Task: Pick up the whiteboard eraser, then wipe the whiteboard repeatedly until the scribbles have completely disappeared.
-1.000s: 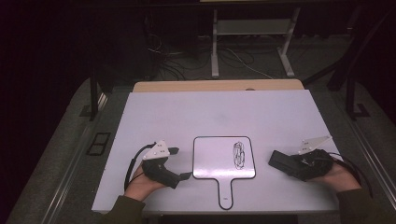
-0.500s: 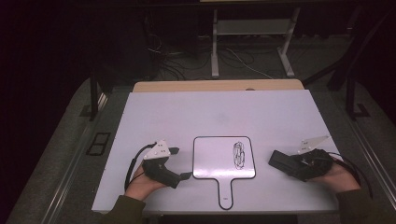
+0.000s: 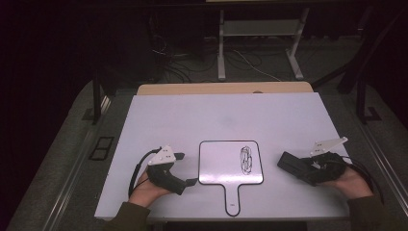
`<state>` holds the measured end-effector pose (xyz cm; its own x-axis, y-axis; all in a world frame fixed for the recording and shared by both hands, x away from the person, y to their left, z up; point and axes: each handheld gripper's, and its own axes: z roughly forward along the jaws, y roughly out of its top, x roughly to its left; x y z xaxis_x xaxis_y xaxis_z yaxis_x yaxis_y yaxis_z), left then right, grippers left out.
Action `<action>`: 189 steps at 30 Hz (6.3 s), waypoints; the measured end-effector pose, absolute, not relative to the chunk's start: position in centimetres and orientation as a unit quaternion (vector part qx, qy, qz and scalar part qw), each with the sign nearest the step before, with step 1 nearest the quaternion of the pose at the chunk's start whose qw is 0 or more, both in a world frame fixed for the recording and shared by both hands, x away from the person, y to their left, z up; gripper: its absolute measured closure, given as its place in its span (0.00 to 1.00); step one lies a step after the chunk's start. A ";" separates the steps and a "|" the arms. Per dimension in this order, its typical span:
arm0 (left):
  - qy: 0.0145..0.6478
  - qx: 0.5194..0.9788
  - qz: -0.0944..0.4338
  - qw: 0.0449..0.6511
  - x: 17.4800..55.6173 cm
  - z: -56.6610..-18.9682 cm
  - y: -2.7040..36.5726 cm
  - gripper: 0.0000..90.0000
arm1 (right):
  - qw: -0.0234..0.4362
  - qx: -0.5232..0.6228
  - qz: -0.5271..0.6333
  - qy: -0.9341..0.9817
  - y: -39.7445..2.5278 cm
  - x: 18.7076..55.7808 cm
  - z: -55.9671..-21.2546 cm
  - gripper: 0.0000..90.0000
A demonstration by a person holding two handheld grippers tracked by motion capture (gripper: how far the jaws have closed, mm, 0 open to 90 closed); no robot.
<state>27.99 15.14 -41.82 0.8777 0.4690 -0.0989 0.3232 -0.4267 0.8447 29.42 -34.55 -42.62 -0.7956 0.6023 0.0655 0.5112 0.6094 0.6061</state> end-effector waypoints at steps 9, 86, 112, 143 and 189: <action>0.232 0.842 0.073 0.482 28.0 -41.9 15.1 0.00 | 0.077 0.317 0.326 0.887 -34.6 29.5 -41.8 0.43; 0.253 0.832 0.071 0.488 28.1 -42.4 15.6 0.00 | 0.089 0.322 0.329 0.883 -22.7 37.3 -40.6 0.43; 0.253 0.834 0.071 0.486 28.1 -42.4 15.7 0.00 | 0.096 0.312 0.293 0.898 -20.8 38.1 -43.3 0.43; 0.253 0.834 0.071 0.485 28.0 -42.3 15.7 0.00 | 0.123 0.322 0.274 0.898 -20.9 38.4 -43.1 0.43; 0.254 0.833 0.070 0.486 28.0 -42.4 15.7 0.00 | 0.141 0.316 0.246 0.905 -19.8 38.2 -42.8 0.43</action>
